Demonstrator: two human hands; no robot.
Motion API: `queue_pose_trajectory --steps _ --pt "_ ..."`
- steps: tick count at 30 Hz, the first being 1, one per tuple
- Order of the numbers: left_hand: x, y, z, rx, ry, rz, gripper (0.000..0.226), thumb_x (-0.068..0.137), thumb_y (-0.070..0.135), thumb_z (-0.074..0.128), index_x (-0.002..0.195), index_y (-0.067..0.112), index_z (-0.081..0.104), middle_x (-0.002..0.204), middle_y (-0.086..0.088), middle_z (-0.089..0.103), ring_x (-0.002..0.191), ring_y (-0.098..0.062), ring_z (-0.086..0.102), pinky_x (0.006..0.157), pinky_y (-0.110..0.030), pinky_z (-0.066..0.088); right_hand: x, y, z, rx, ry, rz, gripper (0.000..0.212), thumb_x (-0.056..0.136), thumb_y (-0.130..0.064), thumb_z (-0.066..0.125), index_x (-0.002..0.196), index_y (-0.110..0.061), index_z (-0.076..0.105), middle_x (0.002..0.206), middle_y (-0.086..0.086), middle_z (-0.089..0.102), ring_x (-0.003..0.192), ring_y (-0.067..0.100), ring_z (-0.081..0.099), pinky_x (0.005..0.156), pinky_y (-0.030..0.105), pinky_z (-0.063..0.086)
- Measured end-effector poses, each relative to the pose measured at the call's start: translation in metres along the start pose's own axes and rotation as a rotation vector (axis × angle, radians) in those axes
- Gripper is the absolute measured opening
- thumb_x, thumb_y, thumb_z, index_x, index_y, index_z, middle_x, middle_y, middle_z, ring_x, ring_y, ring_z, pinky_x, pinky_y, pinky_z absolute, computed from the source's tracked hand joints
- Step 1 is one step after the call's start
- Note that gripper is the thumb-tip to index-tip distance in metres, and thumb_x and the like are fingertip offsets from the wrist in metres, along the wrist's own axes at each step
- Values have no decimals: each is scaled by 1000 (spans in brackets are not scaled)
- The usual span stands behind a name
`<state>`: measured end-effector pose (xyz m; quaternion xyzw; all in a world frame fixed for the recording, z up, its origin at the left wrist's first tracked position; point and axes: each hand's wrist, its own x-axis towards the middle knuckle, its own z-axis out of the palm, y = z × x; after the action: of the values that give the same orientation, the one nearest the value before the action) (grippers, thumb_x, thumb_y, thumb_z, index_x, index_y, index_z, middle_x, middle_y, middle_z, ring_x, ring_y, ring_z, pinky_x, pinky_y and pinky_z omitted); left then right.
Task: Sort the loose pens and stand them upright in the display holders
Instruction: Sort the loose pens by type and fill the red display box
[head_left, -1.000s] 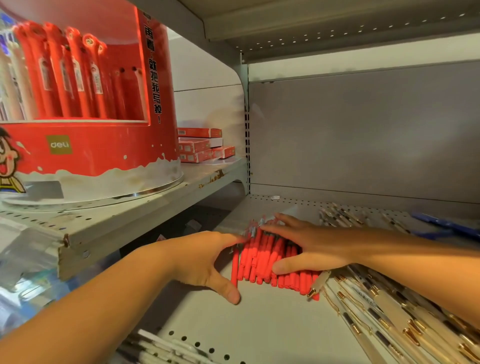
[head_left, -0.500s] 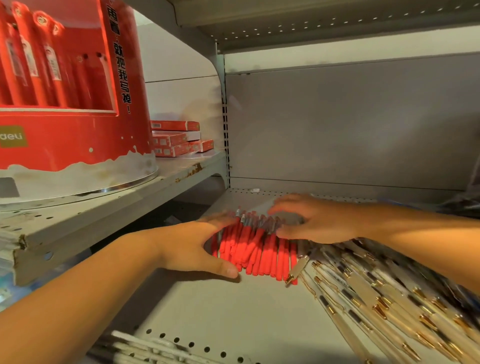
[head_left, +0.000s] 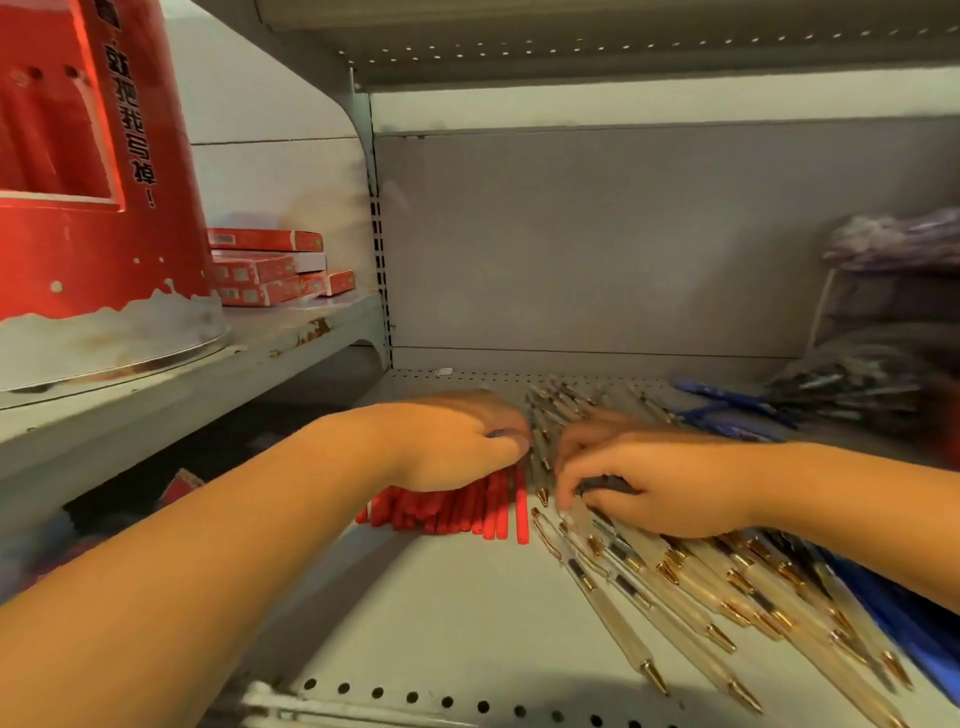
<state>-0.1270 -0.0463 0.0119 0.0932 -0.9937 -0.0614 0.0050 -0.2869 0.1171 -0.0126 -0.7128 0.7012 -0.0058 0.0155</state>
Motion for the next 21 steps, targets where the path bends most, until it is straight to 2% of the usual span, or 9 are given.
queue_pose_trajectory --steps 2,5,10,12,15,18,21 --pt "13 8 0 83 -44 -17 24 98 31 42 108 25 63 107 1 60 98 -22 57 87 -37 48 -6 2 1 26 -29 11 26 101 -27 42 115 -44 57 125 -20 50 119 -2 39 99 15 31" --pt "28 20 -1 156 -107 -77 16 92 28 50 96 24 65 95 -1 63 88 -25 60 71 -33 49 -16 7 2 66 -41 33 29 102 -29 39 120 -46 55 133 -25 50 125 -8 37 101 9 23" --pt "39 36 -2 159 -141 -147 16 92 22 54 100 17 68 100 -6 67 86 -22 61 62 -26 45 -30 19 0 45 -24 54 31 102 -31 41 123 -46 56 139 -29 46 130 -11 35 113 19 22" --pt "44 43 -2 150 -132 -140 15 91 24 59 101 18 67 99 -4 67 81 -19 58 62 -26 44 -32 20 -4 65 -39 60 32 100 -30 42 125 -44 57 138 -25 48 129 -7 39 114 23 28" --pt "50 53 -1 105 -103 -89 12 89 26 64 100 22 65 96 3 65 82 -14 59 67 -27 49 -33 18 -7 73 -42 43 33 97 -35 42 125 -38 59 133 -19 54 123 1 48 109 32 39" --pt "55 59 5 46 -36 -10 10 86 26 64 95 21 64 93 -1 65 83 -18 63 70 -32 53 -33 13 -8 105 15 31 29 96 -42 46 116 -33 65 120 -17 59 111 2 53 100 31 45" --pt "56 55 12 -18 45 92 13 85 31 68 96 30 59 92 10 60 83 -9 58 66 -24 48 -32 10 -8 154 69 65 30 91 -52 57 111 -32 67 116 -16 59 105 4 55 94 32 49"
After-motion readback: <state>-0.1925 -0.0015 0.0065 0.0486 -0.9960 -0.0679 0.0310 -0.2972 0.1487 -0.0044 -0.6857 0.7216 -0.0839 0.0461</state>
